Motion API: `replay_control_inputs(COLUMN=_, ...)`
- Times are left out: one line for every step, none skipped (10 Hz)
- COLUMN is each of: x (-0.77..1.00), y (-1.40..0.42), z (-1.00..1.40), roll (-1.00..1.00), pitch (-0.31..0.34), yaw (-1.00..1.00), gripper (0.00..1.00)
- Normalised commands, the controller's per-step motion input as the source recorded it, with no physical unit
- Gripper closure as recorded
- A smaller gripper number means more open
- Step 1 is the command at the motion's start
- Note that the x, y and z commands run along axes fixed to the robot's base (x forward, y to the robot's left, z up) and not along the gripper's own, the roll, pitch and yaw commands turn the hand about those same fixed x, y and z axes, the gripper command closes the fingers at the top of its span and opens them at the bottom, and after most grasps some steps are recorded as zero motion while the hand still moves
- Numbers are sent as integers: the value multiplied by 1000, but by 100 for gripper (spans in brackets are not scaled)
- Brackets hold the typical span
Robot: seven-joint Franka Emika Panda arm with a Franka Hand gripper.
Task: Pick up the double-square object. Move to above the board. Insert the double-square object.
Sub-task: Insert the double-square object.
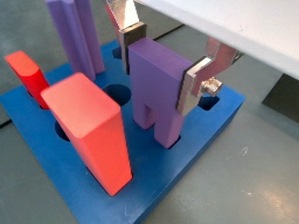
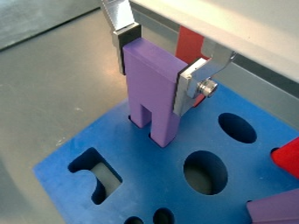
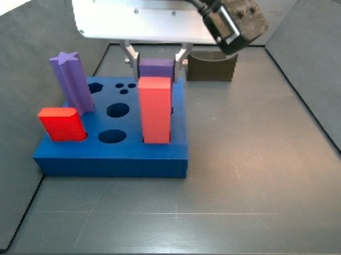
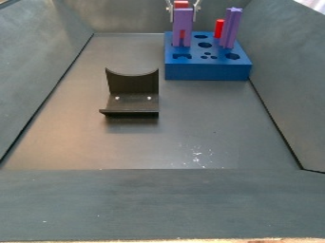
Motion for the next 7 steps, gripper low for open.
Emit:
replay_control_inputs(x=140, y=0, z=-746, roll=-269, pitch=0, yaw=-14, gripper=100)
replay_control_inputs(x=74, y=0, z=-783, roll=-234, pitch=0, yaw=0, gripper=100)
replay_control_inputs(x=0, y=0, z=-629, roll=-143, pitch=-20, yaw=0, gripper=100)
replay_control_inputs(x=0, y=0, z=-346, roll=-86, pitch=-34, yaw=0, gripper=100)
replay_control_inputs(x=0, y=9, z=0, roll=-29, pitch=0, yaw=0, gripper=100)
replay_control_inputs(x=0, y=0, z=0, roll=6, pitch=0, yaw=0, gripper=100)
replay_control_inputs(x=0, y=0, z=0, roll=0, pitch=0, yaw=0, gripper=100)
